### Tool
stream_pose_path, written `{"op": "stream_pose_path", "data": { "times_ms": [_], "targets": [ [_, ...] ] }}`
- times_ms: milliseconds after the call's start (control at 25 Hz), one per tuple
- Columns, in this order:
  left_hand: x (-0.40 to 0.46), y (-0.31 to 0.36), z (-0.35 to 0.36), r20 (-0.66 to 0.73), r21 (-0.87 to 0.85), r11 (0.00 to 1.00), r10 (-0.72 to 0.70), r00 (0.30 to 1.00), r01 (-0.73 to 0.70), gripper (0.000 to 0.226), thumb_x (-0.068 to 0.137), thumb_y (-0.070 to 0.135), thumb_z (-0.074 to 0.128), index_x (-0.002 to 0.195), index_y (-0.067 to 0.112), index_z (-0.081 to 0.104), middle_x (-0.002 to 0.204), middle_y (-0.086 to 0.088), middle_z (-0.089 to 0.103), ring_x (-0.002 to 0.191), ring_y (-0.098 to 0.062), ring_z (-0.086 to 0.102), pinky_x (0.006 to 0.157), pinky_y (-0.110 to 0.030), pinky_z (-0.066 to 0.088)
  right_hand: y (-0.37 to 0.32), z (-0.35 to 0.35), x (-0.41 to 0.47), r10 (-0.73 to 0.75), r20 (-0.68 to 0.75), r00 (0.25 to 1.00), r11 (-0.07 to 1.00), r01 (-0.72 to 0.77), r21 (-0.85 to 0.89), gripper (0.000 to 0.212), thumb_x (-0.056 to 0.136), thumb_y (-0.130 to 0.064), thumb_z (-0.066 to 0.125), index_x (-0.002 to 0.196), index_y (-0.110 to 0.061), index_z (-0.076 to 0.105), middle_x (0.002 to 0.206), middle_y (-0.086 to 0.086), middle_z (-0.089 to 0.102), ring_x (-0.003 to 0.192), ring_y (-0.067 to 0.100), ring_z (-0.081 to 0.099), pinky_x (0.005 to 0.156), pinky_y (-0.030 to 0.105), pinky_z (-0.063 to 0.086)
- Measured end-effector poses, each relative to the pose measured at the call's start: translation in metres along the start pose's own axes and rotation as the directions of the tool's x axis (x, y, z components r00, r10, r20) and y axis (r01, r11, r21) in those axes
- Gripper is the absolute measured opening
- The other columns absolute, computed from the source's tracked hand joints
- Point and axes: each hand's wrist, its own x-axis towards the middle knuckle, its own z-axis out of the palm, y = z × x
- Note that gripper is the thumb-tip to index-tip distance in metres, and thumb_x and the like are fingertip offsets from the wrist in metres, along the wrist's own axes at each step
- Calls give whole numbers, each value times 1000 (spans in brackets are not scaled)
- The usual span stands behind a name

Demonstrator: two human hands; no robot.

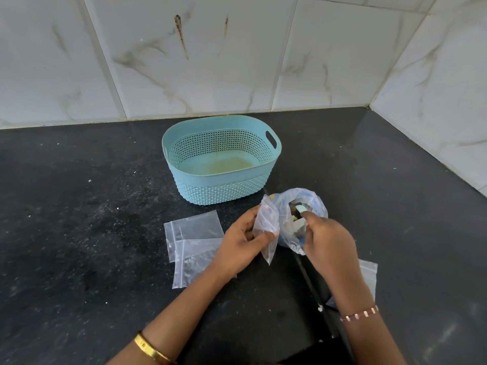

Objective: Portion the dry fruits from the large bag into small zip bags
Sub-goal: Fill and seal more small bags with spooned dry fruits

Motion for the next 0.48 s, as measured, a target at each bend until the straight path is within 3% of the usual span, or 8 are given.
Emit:
{"op": "stream_pose_path", "data": {
  "times_ms": [160,280,480],
  "targets": [
    [1,1,-2,15,-22,1000,-8,1000,9,45,84,2,62,118,31,52,112,9,65,101,0,64,82,-15,50,-4,2,3,54,48,997,986,-60,157,32,88,-4,53,117,-9,62,70,8,63,51,10,45,53,19,34],
    [1,3,-1,19,-32,999,-19,1000,20,45,84,2,62,119,29,51,109,11,65,97,3,64,79,-13,49,-3,-1,5,63,1,998,993,-63,96,29,84,-2,57,112,-5,65,69,10,64,54,14,47,53,24,38],
    [0,4,-1,21,-51,998,-44,999,45,45,84,3,62,118,30,52,107,14,66,96,5,64,76,-10,49,-7,-3,4,-57,-23,998,993,55,-102,34,50,11,76,82,1,71,47,7,56,46,11,32,41,12,13]
  ]
}}
